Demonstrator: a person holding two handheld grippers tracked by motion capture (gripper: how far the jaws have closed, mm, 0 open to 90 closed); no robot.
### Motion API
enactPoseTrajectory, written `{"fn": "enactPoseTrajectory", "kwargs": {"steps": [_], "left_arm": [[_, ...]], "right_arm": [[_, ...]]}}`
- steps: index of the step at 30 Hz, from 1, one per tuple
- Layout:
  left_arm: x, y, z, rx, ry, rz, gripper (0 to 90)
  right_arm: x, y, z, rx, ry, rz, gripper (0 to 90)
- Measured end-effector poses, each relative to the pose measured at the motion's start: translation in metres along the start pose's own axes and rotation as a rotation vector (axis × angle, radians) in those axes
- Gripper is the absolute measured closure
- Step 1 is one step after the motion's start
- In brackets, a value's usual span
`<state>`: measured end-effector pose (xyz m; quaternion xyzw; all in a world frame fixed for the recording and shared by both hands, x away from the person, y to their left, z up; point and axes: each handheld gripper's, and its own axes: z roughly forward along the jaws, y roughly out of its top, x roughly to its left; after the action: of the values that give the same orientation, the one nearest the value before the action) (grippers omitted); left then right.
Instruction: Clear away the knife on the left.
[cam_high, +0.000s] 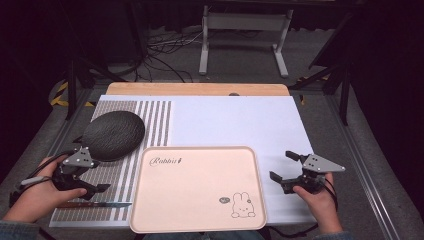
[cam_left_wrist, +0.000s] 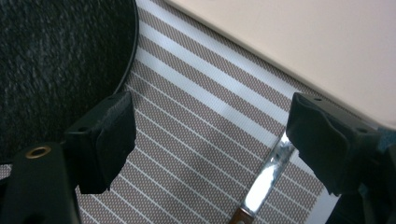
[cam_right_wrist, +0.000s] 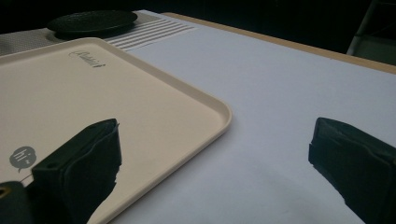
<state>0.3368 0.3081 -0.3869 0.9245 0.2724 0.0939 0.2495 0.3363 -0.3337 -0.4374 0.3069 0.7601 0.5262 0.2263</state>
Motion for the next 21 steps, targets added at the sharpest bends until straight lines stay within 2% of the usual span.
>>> {"fn": "enactPoseTrajectory", "kwargs": {"steps": [2, 3, 6, 7, 8, 10, 13, 16, 17, 18, 21], "left_arm": [[-0.001, 0.0, 0.001, 0.038, -0.02, 0.011, 17.3], [-0.001, 0.0, 0.001, 0.038, -0.02, 0.011, 17.3], [-0.003, -0.001, 0.003, 0.084, -0.035, 0.032, 17.6], [-0.004, -0.002, 0.005, 0.12, -0.052, 0.042, 17.6], [-0.004, -0.002, 0.005, 0.12, -0.052, 0.042, 17.6], [-0.005, -0.003, 0.008, 0.163, -0.08, 0.062, 17.3], [-0.006, -0.004, 0.012, 0.196, -0.101, 0.077, 17.9], [-0.007, -0.006, 0.014, 0.239, -0.103, 0.093, 18.8], [-0.007, -0.006, 0.014, 0.239, -0.103, 0.093, 19.0], [-0.007, -0.006, 0.016, 0.274, -0.108, 0.104, 19.5], [-0.007, -0.008, 0.018, 0.314, -0.112, 0.136, 21.2]], "right_arm": [[0.0, -0.001, 0.001, 0.005, 0.002, 0.0, 3.0], [0.0, -0.001, 0.001, 0.007, 0.004, 0.0, 3.0], [0.0, -0.001, 0.001, 0.009, 0.007, -0.005, 3.0], [0.0, -0.001, 0.001, 0.009, 0.006, -0.007, 3.0], [0.0, -0.001, 0.001, 0.009, 0.006, -0.007, 3.0], [0.0, -0.001, 0.002, 0.011, 0.007, -0.008, 3.0], [0.0, -0.001, 0.002, 0.011, 0.011, -0.007, 2.9], [0.001, -0.002, 0.002, 0.013, 0.014, -0.007, 2.9], [0.001, -0.002, 0.002, 0.013, 0.016, -0.008, 3.0], [0.001, -0.002, 0.003, 0.015, 0.016, -0.011, 2.9], [0.001, -0.002, 0.003, 0.016, 0.017, -0.012, 2.9]]}}
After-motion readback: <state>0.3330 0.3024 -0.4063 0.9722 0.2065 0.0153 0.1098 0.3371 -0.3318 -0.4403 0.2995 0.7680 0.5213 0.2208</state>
